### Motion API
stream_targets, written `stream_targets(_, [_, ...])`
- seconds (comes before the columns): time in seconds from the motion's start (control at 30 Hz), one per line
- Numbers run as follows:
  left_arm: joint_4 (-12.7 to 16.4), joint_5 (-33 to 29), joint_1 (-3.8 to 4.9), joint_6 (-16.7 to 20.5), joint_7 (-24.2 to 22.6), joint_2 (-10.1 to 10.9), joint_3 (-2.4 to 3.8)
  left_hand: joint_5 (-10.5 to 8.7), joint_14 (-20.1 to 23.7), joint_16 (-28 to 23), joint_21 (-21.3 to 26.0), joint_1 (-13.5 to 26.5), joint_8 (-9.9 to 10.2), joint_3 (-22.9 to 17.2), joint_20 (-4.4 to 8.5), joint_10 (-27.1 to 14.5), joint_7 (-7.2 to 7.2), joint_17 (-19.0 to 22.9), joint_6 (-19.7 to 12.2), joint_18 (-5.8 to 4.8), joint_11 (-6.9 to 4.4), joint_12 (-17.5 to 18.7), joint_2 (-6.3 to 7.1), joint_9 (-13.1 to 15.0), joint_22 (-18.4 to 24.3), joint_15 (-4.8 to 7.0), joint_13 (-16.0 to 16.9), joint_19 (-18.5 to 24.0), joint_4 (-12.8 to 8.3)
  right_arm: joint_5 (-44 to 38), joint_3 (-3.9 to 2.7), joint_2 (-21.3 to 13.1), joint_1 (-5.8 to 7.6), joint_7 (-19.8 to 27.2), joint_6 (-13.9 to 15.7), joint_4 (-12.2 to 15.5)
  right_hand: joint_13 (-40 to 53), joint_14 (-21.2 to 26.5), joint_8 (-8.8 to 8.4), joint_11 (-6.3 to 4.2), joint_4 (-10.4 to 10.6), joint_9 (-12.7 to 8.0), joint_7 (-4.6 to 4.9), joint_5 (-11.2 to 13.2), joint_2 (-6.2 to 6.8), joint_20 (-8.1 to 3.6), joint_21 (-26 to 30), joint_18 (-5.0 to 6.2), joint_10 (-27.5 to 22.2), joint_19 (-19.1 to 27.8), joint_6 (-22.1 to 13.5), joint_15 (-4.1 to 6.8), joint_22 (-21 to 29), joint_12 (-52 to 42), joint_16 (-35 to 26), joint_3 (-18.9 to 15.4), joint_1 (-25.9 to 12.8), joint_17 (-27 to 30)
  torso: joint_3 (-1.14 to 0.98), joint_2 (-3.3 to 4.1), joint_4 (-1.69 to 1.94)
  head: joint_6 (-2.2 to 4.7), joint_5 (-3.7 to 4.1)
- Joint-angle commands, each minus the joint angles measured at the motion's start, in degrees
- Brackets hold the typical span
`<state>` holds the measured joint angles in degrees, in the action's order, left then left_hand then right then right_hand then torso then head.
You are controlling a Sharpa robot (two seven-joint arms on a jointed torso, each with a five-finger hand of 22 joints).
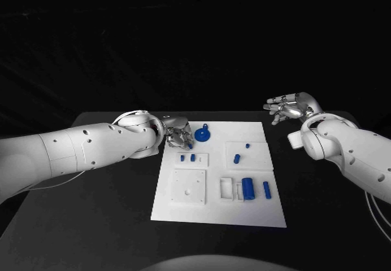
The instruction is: Assemble the parts on the task board
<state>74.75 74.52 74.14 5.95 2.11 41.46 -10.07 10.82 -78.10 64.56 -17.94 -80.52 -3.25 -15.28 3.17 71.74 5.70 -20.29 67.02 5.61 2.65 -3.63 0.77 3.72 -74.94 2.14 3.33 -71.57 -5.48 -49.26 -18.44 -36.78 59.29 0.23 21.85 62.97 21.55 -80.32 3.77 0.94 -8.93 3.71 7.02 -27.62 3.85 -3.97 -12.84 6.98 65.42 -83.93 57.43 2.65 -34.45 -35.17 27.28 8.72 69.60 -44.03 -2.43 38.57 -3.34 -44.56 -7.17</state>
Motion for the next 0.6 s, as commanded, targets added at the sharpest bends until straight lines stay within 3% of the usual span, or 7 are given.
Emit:
stream_targets(0.03, [-0.06, 0.22, -0.27, -0.62, -0.19, -0.2, -0.06, -0.39, -0.17, -0.28, -0.25, -0.41, -0.37, 0.43, 0.22, 0.11, -0.12, 0.02, 0.24, -0.28, 0.21, 0.06, 0.09, 0.04, -1.08, 0.18, 0.04, 0.05, -0.03, -0.4, -0.03, 0.0, -0.03, 0.28, -0.81, 0.11, 0.03, 0.26, -0.21, 0.03, -0.13, -0.07, 0.05, -0.33, 0.08, 0.24, 0.08, -0.66, -0.31, -1.79, -0.37, -0.03, -0.08, -0.01, -0.16, 0.36, -0.49, 0.0, -0.01, -0.01, 0.02, -0.1, 0.05])
stream_targets(0.6, [-0.3, 0.21, -0.67, -1.52, -0.33, -0.37, -0.13, -0.96, -0.15, -0.32, -0.2, -0.55, -0.36, 0.76, 0.22, 0.19, -0.16, 0.01, 0.34, -0.3, 0.19, 0.07, 0.57, 0.02, -1.08, 0.19, 0.03, 0.04, -0.32, -0.4, -0.03, -0.03, -0.09, 0.29, -0.96, 0.1, 0.03, 0.26, -0.21, 0.03, -0.13, -0.07, 0.05, -0.33, 0.08, 0.24, 0.08, -0.66, -0.31, -1.79, -0.37, -0.03, -0.08, -0.01, -0.16, 0.36, -0.49, 0.0, -0.04, -0.02, 0.01, -0.27, 0.13])
